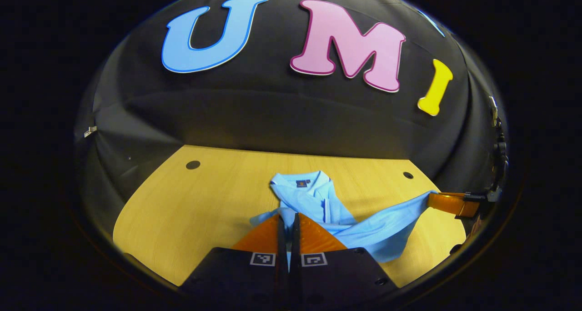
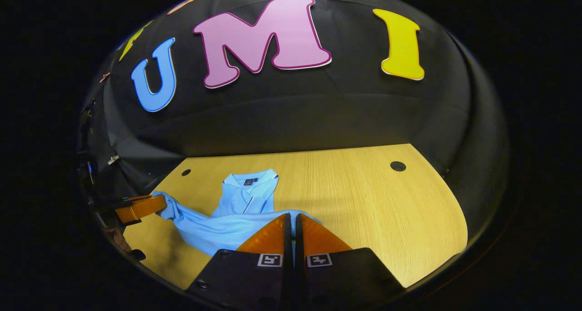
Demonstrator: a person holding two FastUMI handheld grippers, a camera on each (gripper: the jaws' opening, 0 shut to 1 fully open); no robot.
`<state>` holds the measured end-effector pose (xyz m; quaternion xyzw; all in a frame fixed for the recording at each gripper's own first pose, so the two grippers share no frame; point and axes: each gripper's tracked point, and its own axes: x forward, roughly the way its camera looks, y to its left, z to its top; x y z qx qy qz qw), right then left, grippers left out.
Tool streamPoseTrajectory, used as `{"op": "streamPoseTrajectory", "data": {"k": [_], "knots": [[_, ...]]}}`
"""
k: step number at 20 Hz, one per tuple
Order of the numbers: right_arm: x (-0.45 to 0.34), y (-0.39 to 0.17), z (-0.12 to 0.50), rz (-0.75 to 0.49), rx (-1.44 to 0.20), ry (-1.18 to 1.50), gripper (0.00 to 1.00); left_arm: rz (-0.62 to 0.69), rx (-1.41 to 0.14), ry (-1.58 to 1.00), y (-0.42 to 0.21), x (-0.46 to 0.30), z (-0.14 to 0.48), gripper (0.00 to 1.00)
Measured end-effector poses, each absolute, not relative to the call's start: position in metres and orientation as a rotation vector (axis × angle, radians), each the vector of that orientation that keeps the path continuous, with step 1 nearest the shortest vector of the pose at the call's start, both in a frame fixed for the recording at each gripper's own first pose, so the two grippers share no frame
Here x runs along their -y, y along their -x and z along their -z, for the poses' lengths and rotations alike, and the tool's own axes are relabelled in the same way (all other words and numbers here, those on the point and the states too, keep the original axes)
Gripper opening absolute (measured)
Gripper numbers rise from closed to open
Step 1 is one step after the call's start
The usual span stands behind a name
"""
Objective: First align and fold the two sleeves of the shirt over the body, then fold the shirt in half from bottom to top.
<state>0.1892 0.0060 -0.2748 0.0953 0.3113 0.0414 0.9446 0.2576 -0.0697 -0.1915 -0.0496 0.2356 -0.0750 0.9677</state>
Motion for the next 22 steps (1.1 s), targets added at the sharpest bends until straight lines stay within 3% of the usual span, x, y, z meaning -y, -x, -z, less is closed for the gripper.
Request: {"op": "streamPoseTrajectory", "data": {"k": [6, 7, 8, 10, 22], "knots": [[-0.002, -0.261, 0.303, -0.057, -0.630, -0.202, 0.05, 0.086, -0.452, 0.110, -0.338, 0.063, 0.198, 0.06], [-0.002, -0.271, 0.311, -0.052, -0.631, -0.201, 0.05, 0.079, -0.455, 0.105, -0.349, 0.064, 0.205, 0.10], [-0.002, -0.280, 0.318, -0.047, -0.639, -0.198, 0.05, 0.076, -0.464, 0.099, -0.358, 0.064, 0.212, 0.06], [-0.005, -0.295, 0.336, -0.039, -0.655, -0.202, 0.05, 0.070, -0.481, 0.088, -0.377, 0.065, 0.228, 0.06], [-0.018, -0.341, 0.427, 0.002, -0.776, -0.209, 0.05, 0.006, -0.597, 0.106, -0.427, 0.055, 0.304, 0.06]]}}
